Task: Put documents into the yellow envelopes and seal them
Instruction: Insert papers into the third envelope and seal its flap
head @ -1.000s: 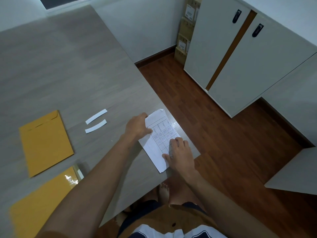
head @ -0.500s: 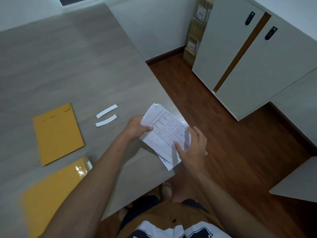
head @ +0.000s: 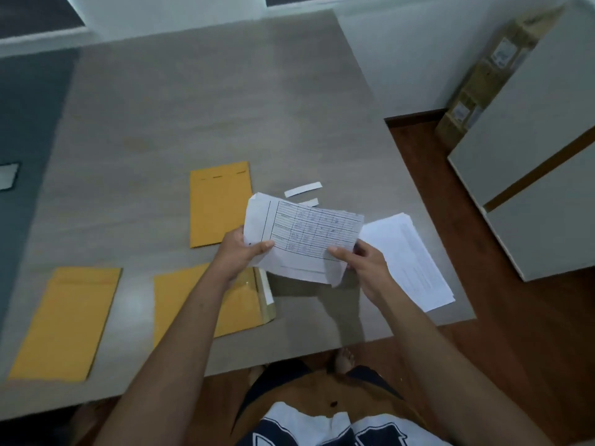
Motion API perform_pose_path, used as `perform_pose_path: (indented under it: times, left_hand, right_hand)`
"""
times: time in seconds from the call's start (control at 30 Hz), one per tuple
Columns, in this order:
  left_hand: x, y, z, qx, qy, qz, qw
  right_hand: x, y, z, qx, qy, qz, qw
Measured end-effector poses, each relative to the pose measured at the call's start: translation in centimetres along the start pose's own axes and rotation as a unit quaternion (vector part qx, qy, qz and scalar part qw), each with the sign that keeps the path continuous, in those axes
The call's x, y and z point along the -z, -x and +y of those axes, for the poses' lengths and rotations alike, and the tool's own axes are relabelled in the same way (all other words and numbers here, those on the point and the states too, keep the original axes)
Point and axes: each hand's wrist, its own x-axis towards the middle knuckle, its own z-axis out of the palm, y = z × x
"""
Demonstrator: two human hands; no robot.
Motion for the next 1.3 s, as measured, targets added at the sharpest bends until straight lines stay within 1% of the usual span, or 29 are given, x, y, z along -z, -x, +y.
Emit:
perform_pose_path:
  times: [0.1, 0.17, 0.27, 0.33, 0.43, 0.53, 0.73, 0.93, 1.3]
  left_hand:
    - [4.4, 2.0, -1.4, 0.010, 0.024, 0.009, 1.000]
    - [7.4, 3.1, -2.2, 0.011, 0.039, 0.008, 0.999]
    - [10.4, 4.7, -3.3, 0.000, 0.059, 0.000, 0.998]
    - [11.1, 5.2, -3.7, -0.009, 0.071, -0.010, 0.997]
    - [12.7, 6.1, -4.3, -0.018, 0.094, -0.017, 0.995]
    - [13.9, 6.4, -4.9, -0.013, 0.098, -0.008, 0.995]
    - [14.9, 6.5, -6.1, -0.005, 0.032, 0.071, 0.997]
    - [15.0, 6.8, -7.1, -0.019, -0.022, 0.097, 0.995]
    - [13.1, 6.0, -10.0, 0.072, 0.037, 0.186, 0.979]
  right_hand:
    - [-3.9, 0.0, 0.3, 0.012, 0.037, -0.054, 0.998]
    - [-6.8, 0.0, 0.4, 0.017, 0.022, -0.084, 0.996]
    - [-10.1, 0.0, 0.9, 0.013, 0.010, -0.090, 0.996]
    - [-11.0, -0.1, 0.8, 0.008, 0.006, -0.108, 0.994]
    - [-12.4, 0.1, 0.4, -0.002, -0.015, -0.159, 0.987]
    - [-13.3, 0.6, -0.3, -0.008, 0.004, -0.188, 0.982]
    - [-14.8, 0.8, 0.0, 0.035, 0.081, -0.181, 0.980]
    - [-15.3, 1.0, 1.7, 0.066, 0.181, -0.140, 0.971]
    - [-16.0, 1.3, 2.9, 0.033, 0.157, -0.116, 0.980]
